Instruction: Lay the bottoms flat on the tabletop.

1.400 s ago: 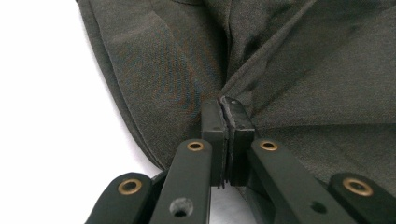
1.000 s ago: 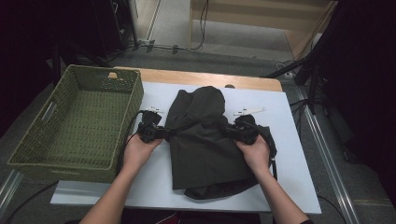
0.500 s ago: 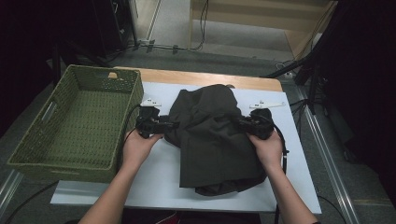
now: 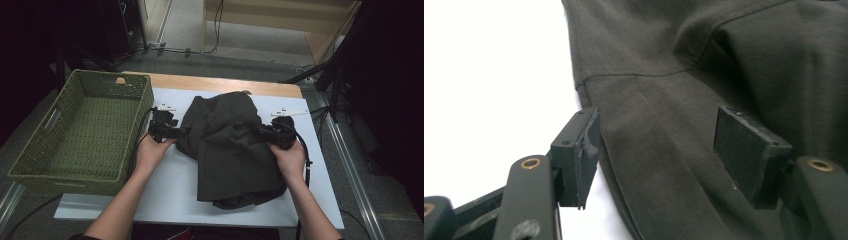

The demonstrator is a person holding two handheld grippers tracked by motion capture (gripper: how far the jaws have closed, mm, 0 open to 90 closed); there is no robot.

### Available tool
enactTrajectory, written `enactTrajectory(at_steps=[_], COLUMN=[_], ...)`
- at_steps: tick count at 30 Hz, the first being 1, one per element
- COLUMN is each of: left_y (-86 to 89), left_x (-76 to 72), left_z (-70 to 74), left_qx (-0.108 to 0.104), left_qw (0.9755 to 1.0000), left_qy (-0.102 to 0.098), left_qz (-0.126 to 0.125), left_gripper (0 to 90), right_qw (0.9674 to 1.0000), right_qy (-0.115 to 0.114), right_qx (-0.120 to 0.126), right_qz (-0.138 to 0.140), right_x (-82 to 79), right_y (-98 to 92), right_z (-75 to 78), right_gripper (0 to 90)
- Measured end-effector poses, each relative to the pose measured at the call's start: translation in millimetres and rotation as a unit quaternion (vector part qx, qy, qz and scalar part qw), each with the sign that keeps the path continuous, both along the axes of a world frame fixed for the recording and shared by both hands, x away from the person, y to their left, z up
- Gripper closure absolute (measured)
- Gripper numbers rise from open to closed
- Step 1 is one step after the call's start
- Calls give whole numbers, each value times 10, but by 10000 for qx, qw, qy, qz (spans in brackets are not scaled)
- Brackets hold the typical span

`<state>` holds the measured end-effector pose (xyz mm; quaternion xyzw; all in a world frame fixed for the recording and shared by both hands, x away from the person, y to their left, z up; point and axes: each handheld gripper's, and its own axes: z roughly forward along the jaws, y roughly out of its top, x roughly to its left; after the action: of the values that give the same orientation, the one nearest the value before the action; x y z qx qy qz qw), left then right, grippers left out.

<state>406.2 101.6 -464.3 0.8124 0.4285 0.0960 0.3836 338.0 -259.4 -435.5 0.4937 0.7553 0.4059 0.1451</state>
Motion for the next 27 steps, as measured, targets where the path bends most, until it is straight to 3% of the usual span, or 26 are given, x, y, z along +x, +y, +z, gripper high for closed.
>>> enactTrajectory(at_steps=[9,12,19,20,24,27], left_y=[-109,-113,-168,-171,-194,-207], left_x=[207,266,346,354,345,341], left_z=[-142,-205,-325,-340,-340,-353], left_qx=[249,324,140,81,113,-45], left_qw=[9997,9994,9992,9989,9989,9980], left_qy=[-10,78,364,460,443,627], left_qz=[18,72,60,52,112,14], left_gripper=[332,320,306,331,456,660], right_qw=[10000,10000,9999,9999,9998,9998], right_qy=[1,41,60,76,98,92], right_qx=[22,-6,-55,-59,-66,-63], right_qz=[-19,-60,-117,-139,-166,-165], right_x=[23,33,9,9,6,-1], right_y=[3,6,-25,-33,-58,-63], right_z=[-64,-85,-131,-137,-156,-153], right_gripper=[747,746,742,742,742,742])
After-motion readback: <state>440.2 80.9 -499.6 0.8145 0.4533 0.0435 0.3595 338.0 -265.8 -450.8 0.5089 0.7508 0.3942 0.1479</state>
